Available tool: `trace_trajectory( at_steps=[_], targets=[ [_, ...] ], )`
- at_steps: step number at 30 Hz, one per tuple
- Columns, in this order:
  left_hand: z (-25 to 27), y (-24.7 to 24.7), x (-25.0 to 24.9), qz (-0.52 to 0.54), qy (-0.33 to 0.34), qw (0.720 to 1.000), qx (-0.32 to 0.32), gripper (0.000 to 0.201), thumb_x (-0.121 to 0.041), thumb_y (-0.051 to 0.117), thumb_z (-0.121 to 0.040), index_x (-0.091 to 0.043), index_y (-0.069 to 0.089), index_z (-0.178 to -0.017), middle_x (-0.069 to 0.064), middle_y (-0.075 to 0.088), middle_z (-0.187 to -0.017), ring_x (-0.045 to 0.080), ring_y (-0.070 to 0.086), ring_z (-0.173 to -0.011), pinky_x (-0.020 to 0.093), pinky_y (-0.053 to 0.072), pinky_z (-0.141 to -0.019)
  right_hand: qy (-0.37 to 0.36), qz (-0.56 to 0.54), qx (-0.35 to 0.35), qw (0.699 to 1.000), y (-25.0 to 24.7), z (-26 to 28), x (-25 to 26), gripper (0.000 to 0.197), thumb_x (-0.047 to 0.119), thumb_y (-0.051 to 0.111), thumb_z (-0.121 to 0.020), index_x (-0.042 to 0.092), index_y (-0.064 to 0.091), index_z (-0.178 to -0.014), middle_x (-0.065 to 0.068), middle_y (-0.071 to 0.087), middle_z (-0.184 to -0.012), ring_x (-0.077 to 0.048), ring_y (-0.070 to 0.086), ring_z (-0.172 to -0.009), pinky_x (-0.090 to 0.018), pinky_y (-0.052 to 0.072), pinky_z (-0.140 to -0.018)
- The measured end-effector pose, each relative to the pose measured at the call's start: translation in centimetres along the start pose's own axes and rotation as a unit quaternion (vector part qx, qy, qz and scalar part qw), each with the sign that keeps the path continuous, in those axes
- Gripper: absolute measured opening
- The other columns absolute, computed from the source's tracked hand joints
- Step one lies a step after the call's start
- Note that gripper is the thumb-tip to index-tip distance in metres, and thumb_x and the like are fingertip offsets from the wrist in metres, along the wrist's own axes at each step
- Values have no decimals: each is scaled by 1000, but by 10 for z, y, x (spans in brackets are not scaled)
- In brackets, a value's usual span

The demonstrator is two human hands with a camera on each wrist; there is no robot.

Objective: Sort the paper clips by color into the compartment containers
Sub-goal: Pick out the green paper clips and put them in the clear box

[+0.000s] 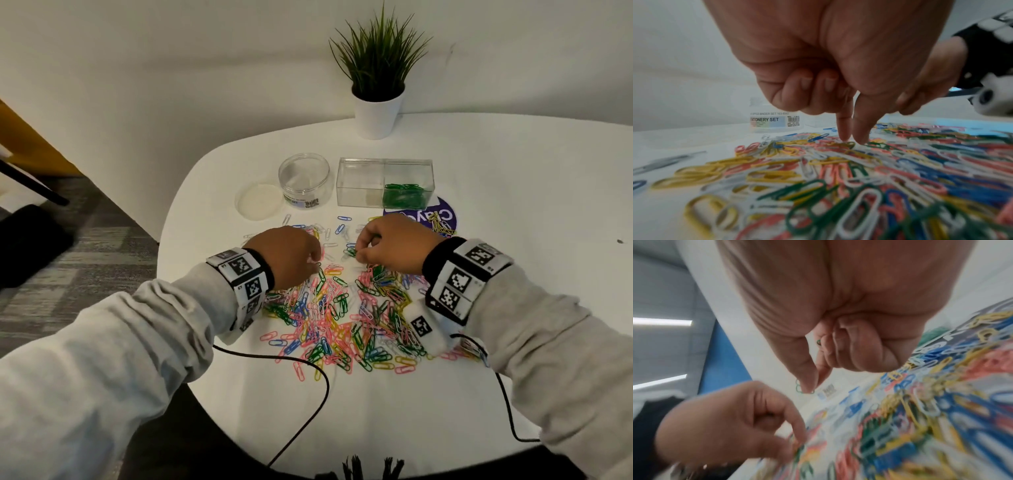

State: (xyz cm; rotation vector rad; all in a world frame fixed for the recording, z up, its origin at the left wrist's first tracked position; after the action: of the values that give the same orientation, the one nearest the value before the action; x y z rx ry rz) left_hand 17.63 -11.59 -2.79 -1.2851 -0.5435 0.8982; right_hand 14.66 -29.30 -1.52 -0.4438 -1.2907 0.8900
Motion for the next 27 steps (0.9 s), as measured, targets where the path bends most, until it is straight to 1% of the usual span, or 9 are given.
trace_trajectory(
  at_steps=[4, 8, 11, 13, 15, 18, 22, 24, 27],
  targets=[
    [-2, 7, -3, -48, -13, 999, 8, 22, -36, 51, -96, -28, 65, -110, -5, 65, -111, 21, 61, -102, 31, 50, -83, 16, -91, -54, 994, -30, -4, -8, 4, 17, 74, -84, 17, 70, -83, 14, 56, -55, 2, 49, -46, -12, 37, -49],
    [-3, 9, -8, -86, -14, 996, 13, 18, -25, 46, -92, -23, 60, -102, -3, 64, -98, 22, 60, -88, 31, 46, -69, 43, -161, -86, 982, -52, -12, -20, 4, 12, 75, -80, 14, 71, -81, 11, 56, -54, -16, 49, -54, -28, 43, -55],
    [-3, 7, -7, -47, -22, 999, 9, 7, -29, 48, -87, -27, 55, -90, -7, 59, -88, 20, 57, -83, 29, 42, -66, 35, -93, -127, 987, -77, -20, -24, 4, 11, 70, -83, 10, 71, -87, 8, 58, -65, -10, 50, -56, -21, 41, -54],
    [-2, 1, -2, 66, -47, 997, -17, 6, -30, 54, -84, -27, 59, -87, -9, 60, -87, 16, 58, -83, 28, 46, -70, 35, -13, -175, 984, -97, -30, -26, 5, 12, 64, -84, 10, 67, -88, 7, 57, -75, -12, 52, -66, -23, 38, -56],
    [-2, -8, 6, 209, -87, 973, -54, 5, -28, 60, -84, -26, 64, -83, -9, 61, -82, 12, 57, -78, 27, 45, -70, 47, 74, -188, 978, -111, -42, -27, 8, 13, 59, -86, 10, 64, -92, 3, 59, -85, -18, 56, -82, -27, 40, -65],
    [-7, -15, 19, 352, -135, 923, -80, 9, -19, 62, -86, -17, 67, -79, -5, 59, -67, 8, 48, -55, 26, 36, -57, 53, 208, -120, 969, -111, -61, -28, 17, 17, 56, -90, 9, 64, -104, -7, 64, -108, -26, 59, -101, -35, 48, -86],
    [-11, -17, 33, 568, -219, 790, -77, 21, -13, 56, -86, -12, 48, -67, 2, 40, -60, 16, 29, -50, 28, 21, -52, 13, 218, -72, 973, -111, -70, -25, 27, 17, 52, -93, 17, 65, -117, -4, 62, -125, -23, 56, -114, -32, 44, -98],
    [-14, -21, 32, 621, -237, 744, -72, 18, -12, 51, -91, -12, 47, -74, 4, 45, -62, 16, 31, -51, 27, 22, -49, 6, 203, -61, 977, -115, -69, -27, 33, 14, 48, -95, 19, 64, -123, -3, 60, -130, -22, 54, -119, -30, 40, -100],
    [-28, -38, 19, 628, -209, 748, -51, 9, -12, 50, -97, -7, 56, -92, 7, 58, -69, 13, 39, -51, 24, 28, -44, -5, 168, -87, 982, -125, -61, -34, 41, 6, 42, -95, 23, 65, -123, -2, 60, -132, -20, 53, -121, -24, 36, -96]
  ],
)
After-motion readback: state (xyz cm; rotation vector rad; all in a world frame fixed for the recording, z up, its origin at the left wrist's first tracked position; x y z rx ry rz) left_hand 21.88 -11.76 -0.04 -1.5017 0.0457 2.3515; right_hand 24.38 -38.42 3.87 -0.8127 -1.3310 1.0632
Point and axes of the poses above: each hand's wrist, its own z-axis away from the middle knuckle, its own y-axis out of the palm, x = y × z, the point moved 5 cm from there along -z, towards the middle knuckle
